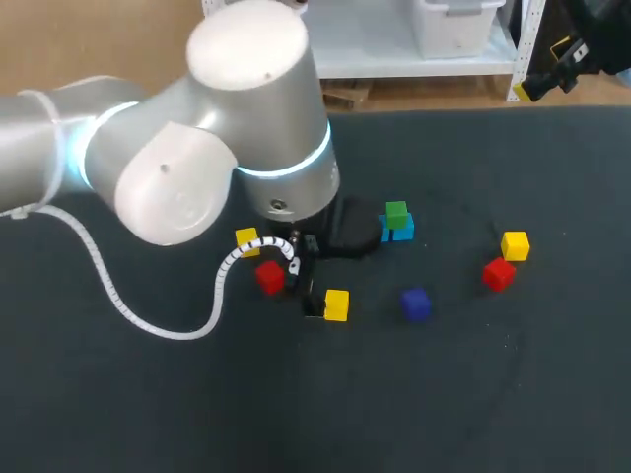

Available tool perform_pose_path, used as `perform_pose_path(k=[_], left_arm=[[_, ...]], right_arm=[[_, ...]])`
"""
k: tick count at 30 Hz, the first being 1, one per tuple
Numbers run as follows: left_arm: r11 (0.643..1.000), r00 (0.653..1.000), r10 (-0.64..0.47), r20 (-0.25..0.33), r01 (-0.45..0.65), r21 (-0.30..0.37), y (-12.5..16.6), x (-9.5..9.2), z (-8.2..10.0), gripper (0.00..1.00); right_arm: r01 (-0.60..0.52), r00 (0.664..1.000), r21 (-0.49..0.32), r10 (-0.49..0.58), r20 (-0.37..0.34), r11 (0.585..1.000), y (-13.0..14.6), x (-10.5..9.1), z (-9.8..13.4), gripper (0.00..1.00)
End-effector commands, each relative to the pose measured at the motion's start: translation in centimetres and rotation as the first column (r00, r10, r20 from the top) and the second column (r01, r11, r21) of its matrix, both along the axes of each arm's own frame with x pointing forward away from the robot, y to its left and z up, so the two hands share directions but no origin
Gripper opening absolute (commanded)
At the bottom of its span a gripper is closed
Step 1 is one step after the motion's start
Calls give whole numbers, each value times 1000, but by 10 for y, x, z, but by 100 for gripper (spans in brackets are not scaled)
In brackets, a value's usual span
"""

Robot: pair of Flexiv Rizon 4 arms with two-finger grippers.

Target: Place the blue cubes, place green cubes on the blue cubes, place the yellow cubes on the green cubes, then place the red cubes on the yellow cubes, and place purple cube on the red cubes.

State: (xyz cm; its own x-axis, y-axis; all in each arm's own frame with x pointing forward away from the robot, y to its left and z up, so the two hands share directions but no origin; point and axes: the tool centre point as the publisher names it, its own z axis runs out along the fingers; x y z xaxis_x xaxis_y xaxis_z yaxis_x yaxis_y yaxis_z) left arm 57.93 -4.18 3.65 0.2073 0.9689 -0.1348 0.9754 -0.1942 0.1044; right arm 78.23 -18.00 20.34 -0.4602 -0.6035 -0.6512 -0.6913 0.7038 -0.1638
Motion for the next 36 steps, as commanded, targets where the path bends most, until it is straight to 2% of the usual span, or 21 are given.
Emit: perform_pose_path(k=[1, 3, 7, 18, 26, 30, 32, 34, 35, 36], left_arm=[[1000, 999, -4, -49, 5, 8, -6, 3, -10, 100], [1000, 997, -5, -83, 5, 5, -7, 0, -12, 100], [1000, 996, 3, -88, -3, 5, -9, -3, -18, 100], [999, 997, 32, -64, -31, 7, -10, 6, -35, 100], [996, 996, 76, -36, -75, 43, -13, 6, -42, 100], [994, 995, 93, -28, -92, 53, -14, 4, -41, 90], [994, 995, 97, -25, -95, 60, -15, 3, -41, 81], [994, 995, 97, -25, -96, 60, -15, 2, -41, 67], [993, 995, 101, -22, -99, 63, -15, 2, -42, 49], [993, 995, 102, -21, -100, 64, -15, 2, -42, 41]], right_arm=[[1, 1000, -1, -1, 0, 1000, 0, -1, 0, 100], [1, 1000, -1, -1, 0, 1000, 0, -1, 0, 100], [1, 1000, -1, -1, 0, 1000, 0, -1, 0, 100], [1, 1000, -1, -1, 0, 1000, 0, -1, 0, 100], [1, 1000, -1, -1, 0, 1000, 0, -1, 0, 100], [1, 1000, -1, -1, 0, 1000, 0, -1, 0, 100], [1, 1000, -1, -1, 0, 1000, 0, -1, 0, 100], [1, 1000, -1, -1, 0, 1000, 0, -1, 0, 100], [1, 1000, -1, -1, 0, 1000, 0, -1, 0, 100], [1, 1000, -1, -1, 0, 1000, 0, -1, 0, 100]])
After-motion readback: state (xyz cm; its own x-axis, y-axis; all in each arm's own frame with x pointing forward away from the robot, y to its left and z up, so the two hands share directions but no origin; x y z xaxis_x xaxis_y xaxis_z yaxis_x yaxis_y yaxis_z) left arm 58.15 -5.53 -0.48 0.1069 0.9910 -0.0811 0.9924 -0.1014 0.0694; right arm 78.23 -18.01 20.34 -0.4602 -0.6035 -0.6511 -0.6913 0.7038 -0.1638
